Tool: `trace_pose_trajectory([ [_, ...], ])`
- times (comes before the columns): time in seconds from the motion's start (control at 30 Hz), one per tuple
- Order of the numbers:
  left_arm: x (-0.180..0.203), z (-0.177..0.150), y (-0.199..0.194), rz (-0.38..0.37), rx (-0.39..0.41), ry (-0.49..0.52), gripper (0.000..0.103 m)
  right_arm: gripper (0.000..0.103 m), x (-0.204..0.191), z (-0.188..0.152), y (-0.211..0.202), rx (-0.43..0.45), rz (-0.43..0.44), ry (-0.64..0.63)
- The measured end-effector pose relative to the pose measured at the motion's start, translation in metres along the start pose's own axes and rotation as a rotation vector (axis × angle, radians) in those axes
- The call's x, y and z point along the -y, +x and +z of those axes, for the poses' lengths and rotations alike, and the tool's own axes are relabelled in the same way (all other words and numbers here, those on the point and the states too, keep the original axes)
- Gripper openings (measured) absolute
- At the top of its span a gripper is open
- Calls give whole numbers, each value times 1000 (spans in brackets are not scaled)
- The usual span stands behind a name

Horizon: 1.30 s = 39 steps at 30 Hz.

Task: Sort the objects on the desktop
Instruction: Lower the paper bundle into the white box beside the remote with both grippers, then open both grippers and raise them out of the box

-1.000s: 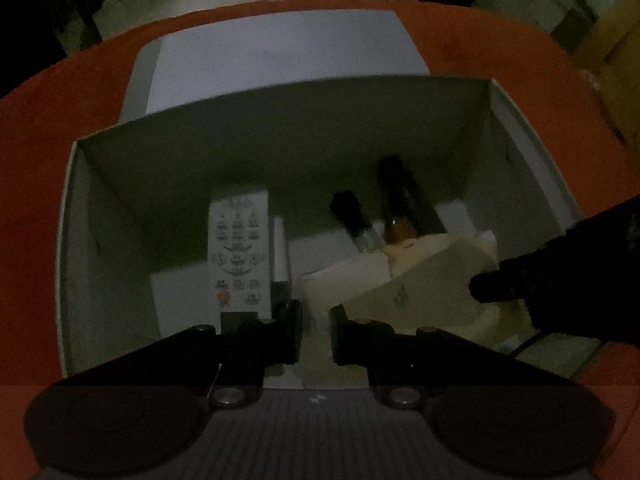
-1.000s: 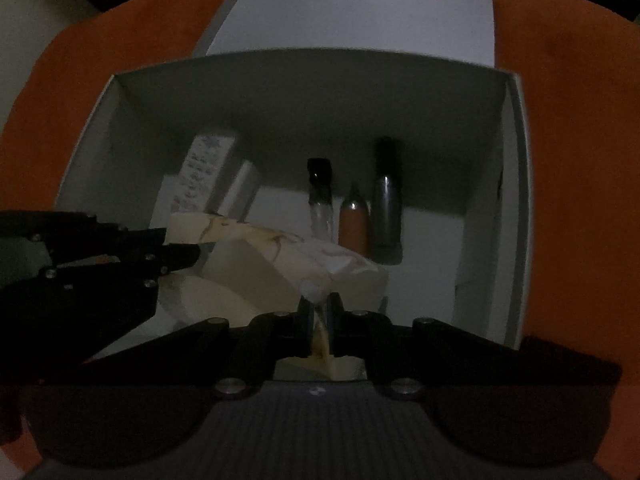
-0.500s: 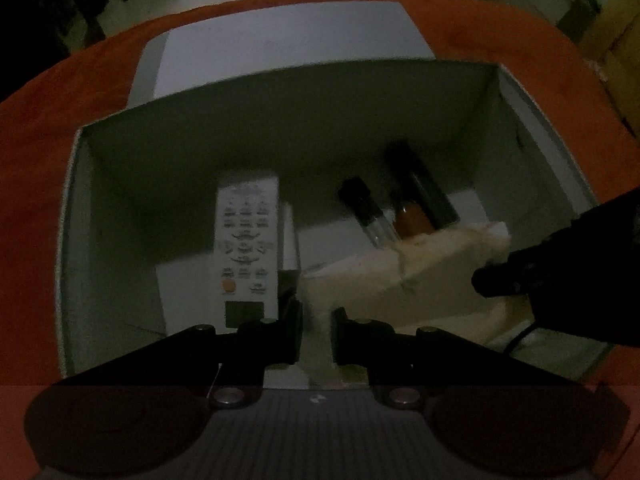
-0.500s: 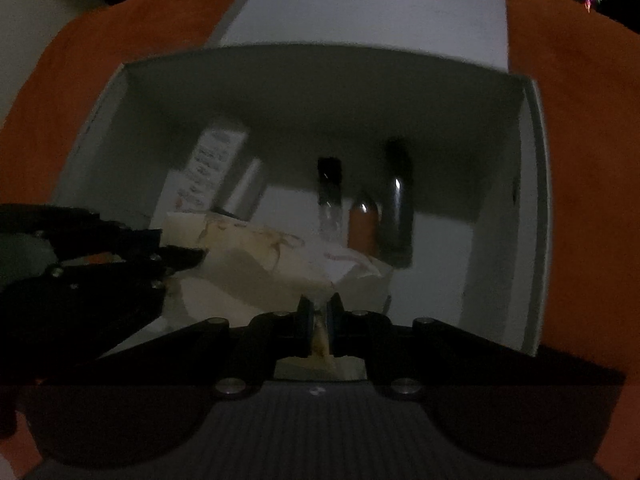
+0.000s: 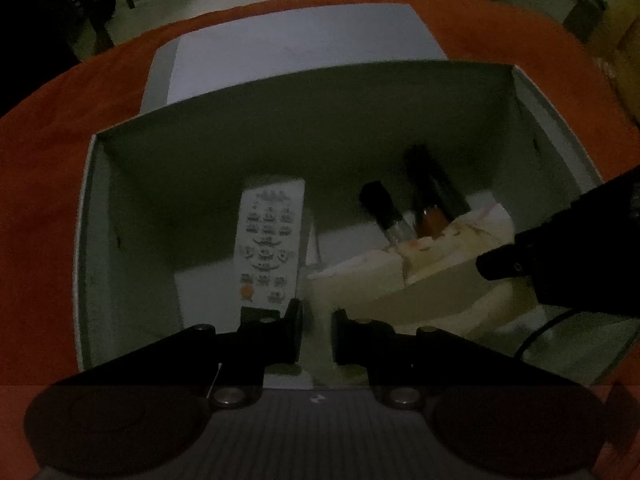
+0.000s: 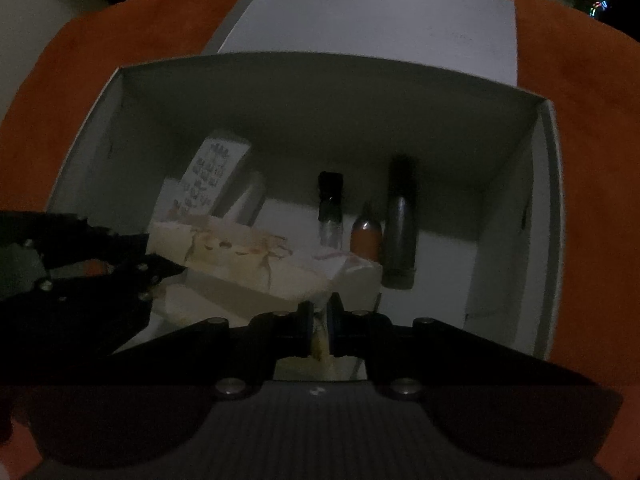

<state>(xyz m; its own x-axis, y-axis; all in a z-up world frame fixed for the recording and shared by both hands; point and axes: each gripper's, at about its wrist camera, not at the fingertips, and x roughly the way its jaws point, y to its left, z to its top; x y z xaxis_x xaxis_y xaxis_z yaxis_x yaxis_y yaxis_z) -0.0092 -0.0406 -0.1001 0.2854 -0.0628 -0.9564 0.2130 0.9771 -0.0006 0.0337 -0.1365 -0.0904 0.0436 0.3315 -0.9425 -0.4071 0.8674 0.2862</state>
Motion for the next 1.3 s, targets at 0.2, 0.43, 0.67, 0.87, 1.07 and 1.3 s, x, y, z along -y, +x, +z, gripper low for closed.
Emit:
trace_pose_trajectory([
  [0.2,-5,0,2,-26,-25,-54,16,10,4,-1,3,-13,18,19],
  [0.43,-3,-3,-5,15,-1,-48,58,22,1,-3,-3,-26,22,22],
  [0.67,-5,-1,-24,13,25,-64,83,50,3,1,-30,12,40,47],
  [0.87,-17,14,-52,-30,70,-105,90,54,14,14,-63,68,94,100],
  [1.07,-40,41,-67,-56,99,-140,91,58,27,39,-93,149,124,138],
  [1.3,-69,77,-61,-47,99,-174,91,61,53,74,-103,192,114,180],
])
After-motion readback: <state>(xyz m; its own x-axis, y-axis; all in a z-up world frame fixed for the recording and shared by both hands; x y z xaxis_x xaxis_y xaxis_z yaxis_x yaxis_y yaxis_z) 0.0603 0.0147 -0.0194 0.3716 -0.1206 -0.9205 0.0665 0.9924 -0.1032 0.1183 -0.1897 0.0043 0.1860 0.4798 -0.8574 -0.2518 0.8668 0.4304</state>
